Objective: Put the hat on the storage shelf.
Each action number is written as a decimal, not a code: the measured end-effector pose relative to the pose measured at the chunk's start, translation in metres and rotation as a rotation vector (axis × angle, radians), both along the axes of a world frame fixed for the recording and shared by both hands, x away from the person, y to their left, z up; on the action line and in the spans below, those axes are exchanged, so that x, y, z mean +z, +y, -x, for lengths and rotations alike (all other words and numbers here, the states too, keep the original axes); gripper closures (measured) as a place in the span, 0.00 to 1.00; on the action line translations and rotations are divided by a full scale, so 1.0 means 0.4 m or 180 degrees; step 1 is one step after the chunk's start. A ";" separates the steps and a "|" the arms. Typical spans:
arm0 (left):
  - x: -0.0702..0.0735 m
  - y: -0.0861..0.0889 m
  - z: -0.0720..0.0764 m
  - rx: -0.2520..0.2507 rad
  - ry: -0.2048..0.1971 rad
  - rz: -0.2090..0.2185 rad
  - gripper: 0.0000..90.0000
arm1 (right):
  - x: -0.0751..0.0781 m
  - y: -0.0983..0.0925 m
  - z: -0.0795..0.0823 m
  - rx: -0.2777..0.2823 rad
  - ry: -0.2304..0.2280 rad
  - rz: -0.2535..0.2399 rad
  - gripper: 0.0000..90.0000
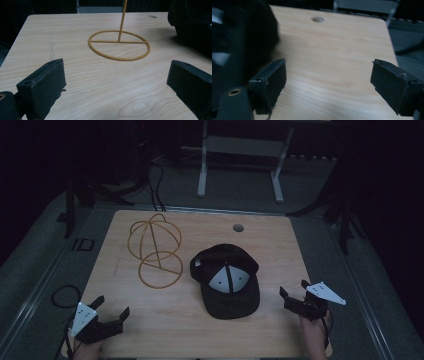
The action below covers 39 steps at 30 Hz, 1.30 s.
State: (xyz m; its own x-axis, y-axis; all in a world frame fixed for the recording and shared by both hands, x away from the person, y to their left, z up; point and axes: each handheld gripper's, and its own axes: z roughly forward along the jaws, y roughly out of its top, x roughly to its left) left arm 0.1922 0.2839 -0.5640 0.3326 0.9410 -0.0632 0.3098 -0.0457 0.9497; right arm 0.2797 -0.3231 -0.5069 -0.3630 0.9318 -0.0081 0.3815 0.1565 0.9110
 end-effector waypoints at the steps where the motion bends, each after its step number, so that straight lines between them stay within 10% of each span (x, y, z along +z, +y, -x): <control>1: 0.000 0.000 0.000 0.0000 0.0000 0.0000 0.03 | 0.000 0.000 0.000 0.0000 0.0000 0.0000 0.14; 16: 0.003 -0.007 0.003 -0.0042 0.0010 -0.0040 0.03 | 0.142 0.131 -0.059 0.0724 -0.0061 0.0009 0.14; 39: 0.006 -0.010 0.005 -0.0115 -0.0007 -0.0034 0.03 | 0.104 0.311 -0.222 0.0908 0.0266 0.0632 0.47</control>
State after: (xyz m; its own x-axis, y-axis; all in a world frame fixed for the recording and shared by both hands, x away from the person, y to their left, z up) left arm 0.1901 0.2797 -0.5616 0.3666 0.9289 -0.0523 0.3057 -0.0671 0.9498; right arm 0.3684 -0.1987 -0.4652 -0.6153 0.7761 -0.1382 0.3689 0.4384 0.8196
